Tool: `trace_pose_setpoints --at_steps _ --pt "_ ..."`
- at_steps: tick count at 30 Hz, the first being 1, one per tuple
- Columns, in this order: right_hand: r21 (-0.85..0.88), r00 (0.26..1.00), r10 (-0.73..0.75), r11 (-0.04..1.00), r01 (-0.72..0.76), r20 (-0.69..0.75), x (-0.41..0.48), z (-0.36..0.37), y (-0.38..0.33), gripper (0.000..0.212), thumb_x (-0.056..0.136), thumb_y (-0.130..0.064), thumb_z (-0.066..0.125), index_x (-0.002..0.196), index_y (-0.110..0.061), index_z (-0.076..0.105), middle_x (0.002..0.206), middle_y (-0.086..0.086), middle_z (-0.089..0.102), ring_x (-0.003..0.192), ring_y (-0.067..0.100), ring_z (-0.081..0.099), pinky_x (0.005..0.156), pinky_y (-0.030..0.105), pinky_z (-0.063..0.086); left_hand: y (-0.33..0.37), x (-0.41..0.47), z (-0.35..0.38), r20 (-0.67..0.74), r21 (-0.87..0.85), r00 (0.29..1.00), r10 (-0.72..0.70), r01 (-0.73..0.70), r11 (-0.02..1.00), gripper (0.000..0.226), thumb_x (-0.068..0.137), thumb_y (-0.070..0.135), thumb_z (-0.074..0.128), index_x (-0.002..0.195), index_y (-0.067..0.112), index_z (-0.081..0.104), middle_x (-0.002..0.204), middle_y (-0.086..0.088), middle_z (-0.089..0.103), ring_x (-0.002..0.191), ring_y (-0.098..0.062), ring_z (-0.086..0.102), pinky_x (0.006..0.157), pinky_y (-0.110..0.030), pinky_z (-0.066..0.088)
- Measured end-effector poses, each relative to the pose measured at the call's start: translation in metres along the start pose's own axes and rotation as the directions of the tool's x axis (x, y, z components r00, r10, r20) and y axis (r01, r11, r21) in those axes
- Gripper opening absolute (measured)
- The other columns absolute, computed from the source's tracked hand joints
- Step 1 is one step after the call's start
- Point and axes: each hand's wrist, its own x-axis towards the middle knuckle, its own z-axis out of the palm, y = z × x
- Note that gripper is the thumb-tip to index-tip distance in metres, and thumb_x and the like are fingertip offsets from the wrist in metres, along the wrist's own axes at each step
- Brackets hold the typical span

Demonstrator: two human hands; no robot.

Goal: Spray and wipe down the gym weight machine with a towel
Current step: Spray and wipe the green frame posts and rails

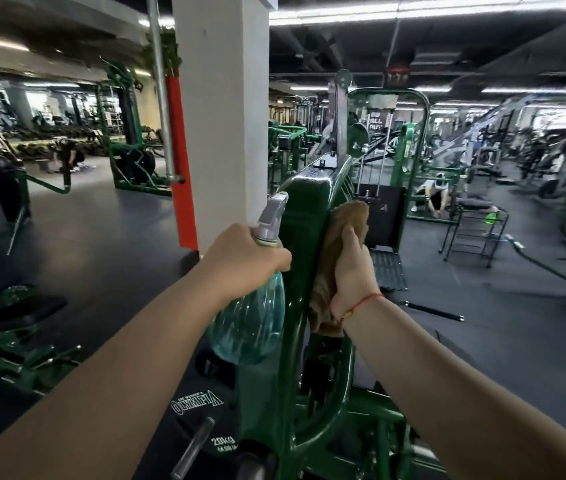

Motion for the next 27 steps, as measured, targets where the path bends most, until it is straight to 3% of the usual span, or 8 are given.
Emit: trace_pose_setpoints --at_steps 2,4,7,10,13,22,23,27 --pt "-0.026 0.978 -0.206 0.978 0.205 -0.035 -0.020 0.000 0.003 0.027 0.100 -0.044 0.052 0.118 -0.025 0.047 0.116 0.007 0.062 0.108 0.029 0.064 0.096 0.050 0.053 -0.006 -0.006 -0.002 0.004 -0.002 1.000 0.030 -0.030 1.000 0.021 0.079 0.021 0.072 0.091 0.004 0.068 0.060 0.002 0.052 0.054 -0.016 0.046 0.055 -0.027 0.038" --pt "-0.273 0.888 -0.459 0.856 0.438 -0.015 -0.040 -0.001 0.012 0.026 0.100 -0.037 0.054 0.124 -0.026 0.048 0.123 0.003 0.055 0.112 0.022 0.057 0.099 0.046 0.048 -0.012 -0.013 -0.007 0.012 -0.013 0.999 0.035 -0.035 0.999 0.017 0.079 0.020 0.072 0.088 0.006 0.068 0.062 0.001 0.056 0.057 -0.017 0.050 0.057 -0.028 0.039" --pt "-0.684 0.700 -0.692 0.424 0.593 0.178 -0.066 -0.004 0.032 0.053 0.099 -0.039 0.056 0.148 -0.033 0.039 0.140 -0.001 0.042 0.118 0.015 0.040 0.101 0.037 0.029 -0.023 -0.028 -0.020 -0.001 -0.059 1.000 0.022 -0.022 0.998 0.010 0.078 0.017 0.075 0.077 0.012 0.067 0.053 0.005 0.052 0.056 -0.018 0.049 0.058 -0.028 0.039" --pt "-0.776 0.515 -0.763 0.028 0.631 0.391 -0.083 -0.011 0.054 0.058 0.093 -0.041 0.060 0.148 -0.035 0.046 0.146 0.003 0.043 0.128 0.027 0.040 0.102 0.046 0.031 -0.036 -0.045 -0.033 0.033 -0.028 0.999 0.029 -0.028 0.999 0.016 0.078 0.017 0.075 0.071 0.012 0.061 0.042 0.010 0.043 0.040 -0.011 0.040 0.050 -0.025 0.033" --pt "-0.779 0.420 -0.746 -0.207 0.592 0.517 -0.094 -0.017 0.079 0.058 0.083 -0.037 0.069 0.140 -0.034 0.058 0.142 0.005 0.049 0.127 0.032 0.043 0.098 0.052 0.035 -0.049 -0.063 -0.042 0.042 0.012 0.998 0.052 -0.053 0.999 0.020 0.076 0.018 0.072 0.066 0.013 0.056 0.040 0.010 0.039 0.035 -0.009 0.033 0.049 -0.027 0.031" --pt "-0.753 0.341 -0.731 -0.351 0.556 0.591 -0.052 0.016 0.030 0.053 0.077 -0.042 0.074 0.129 -0.036 0.066 0.130 0.000 0.057 0.122 0.029 0.043 0.097 0.047 0.033 -0.072 -0.064 -0.043 0.107 -0.029 0.992 0.065 -0.062 0.998 0.019 0.080 0.014 0.070 0.065 0.018 0.059 0.041 0.011 0.047 0.035 -0.005 0.038 0.050 -0.025 0.036" --pt "-0.764 0.360 -0.732 -0.332 0.554 0.579 -0.042 0.026 0.016 0.051 0.079 -0.045 0.072 0.129 -0.037 0.066 0.129 -0.001 0.058 0.121 0.030 0.044 0.097 0.047 0.034 -0.073 -0.058 -0.042 0.099 -0.047 0.992 0.080 -0.075 0.996 0.020 0.080 0.013 0.069 0.064 0.019 0.057 0.042 0.010 0.046 0.037 -0.006 0.038 0.050 -0.026 0.035" --pt "-0.849 0.585 -0.636 -0.237 0.473 0.503 -0.008 0.055 -0.042 0.046 0.090 -0.056 0.061 0.134 -0.046 0.057 0.132 -0.005 0.054 0.125 0.028 0.041 0.104 0.046 0.030 -0.072 -0.042 -0.034 0.103 -0.138 0.991 0.084 -0.070 0.988 0.019 0.081 0.010 0.071 0.068 0.007 0.059 0.045 0.006 0.047 0.039 -0.009 0.039 0.045 -0.023 0.036"
